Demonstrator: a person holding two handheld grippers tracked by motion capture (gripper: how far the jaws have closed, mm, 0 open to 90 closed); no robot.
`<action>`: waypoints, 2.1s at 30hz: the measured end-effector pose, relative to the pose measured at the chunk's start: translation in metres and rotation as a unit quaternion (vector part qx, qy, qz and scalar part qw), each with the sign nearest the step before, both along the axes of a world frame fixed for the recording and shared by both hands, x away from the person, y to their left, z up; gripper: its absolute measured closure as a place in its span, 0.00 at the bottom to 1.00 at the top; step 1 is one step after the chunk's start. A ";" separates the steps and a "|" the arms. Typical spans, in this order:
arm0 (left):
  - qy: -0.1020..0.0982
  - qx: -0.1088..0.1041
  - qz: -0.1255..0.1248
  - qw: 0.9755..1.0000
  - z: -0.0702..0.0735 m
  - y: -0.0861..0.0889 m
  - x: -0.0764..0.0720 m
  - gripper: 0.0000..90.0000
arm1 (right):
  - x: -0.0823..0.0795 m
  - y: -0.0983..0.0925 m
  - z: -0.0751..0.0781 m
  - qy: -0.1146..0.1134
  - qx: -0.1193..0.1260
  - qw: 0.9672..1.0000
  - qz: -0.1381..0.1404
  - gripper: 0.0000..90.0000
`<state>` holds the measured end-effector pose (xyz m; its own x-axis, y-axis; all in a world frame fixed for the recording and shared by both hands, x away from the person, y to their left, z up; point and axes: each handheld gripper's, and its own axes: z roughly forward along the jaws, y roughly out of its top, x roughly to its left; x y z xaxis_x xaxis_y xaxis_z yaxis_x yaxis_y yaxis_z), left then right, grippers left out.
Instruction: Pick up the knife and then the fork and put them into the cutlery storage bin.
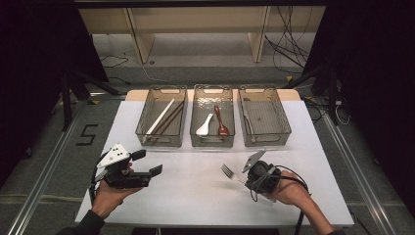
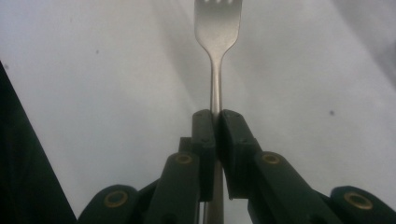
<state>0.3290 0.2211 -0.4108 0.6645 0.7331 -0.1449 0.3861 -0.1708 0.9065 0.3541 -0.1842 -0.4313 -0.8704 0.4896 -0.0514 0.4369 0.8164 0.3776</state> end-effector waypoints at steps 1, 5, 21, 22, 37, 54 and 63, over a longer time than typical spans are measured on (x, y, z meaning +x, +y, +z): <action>0.000 -0.001 0.000 1.000 0.000 0.000 0.000 0.17 | 0.001 -0.002 0.002 -0.002 0.009 1.000 -0.006 0.95; 0.001 -0.001 0.001 1.000 0.000 0.000 0.000 0.17 | 0.006 -0.010 0.009 -0.013 0.037 0.999 -0.026 0.95; 0.001 0.001 0.003 1.000 0.000 -0.001 -0.001 0.17 | 0.025 -0.037 0.025 -0.046 0.106 0.989 -0.090 0.95; 0.001 0.002 0.004 1.000 0.000 -0.001 -0.001 0.17 | 0.027 -0.038 0.027 -0.048 0.110 0.988 -0.095 0.95; -0.001 -0.003 0.007 1.000 0.000 0.002 -0.002 0.17 | 0.046 -0.061 0.052 -0.089 0.161 0.972 -0.148 0.95; -0.001 0.000 -0.001 1.000 -0.001 -0.003 0.001 0.17 | 0.096 -0.069 0.082 -0.121 0.188 0.952 -0.211 0.95; -0.002 -0.001 -0.002 1.000 -0.001 -0.002 0.001 0.17 | 0.126 -0.061 0.096 -0.133 0.196 0.941 -0.241 0.95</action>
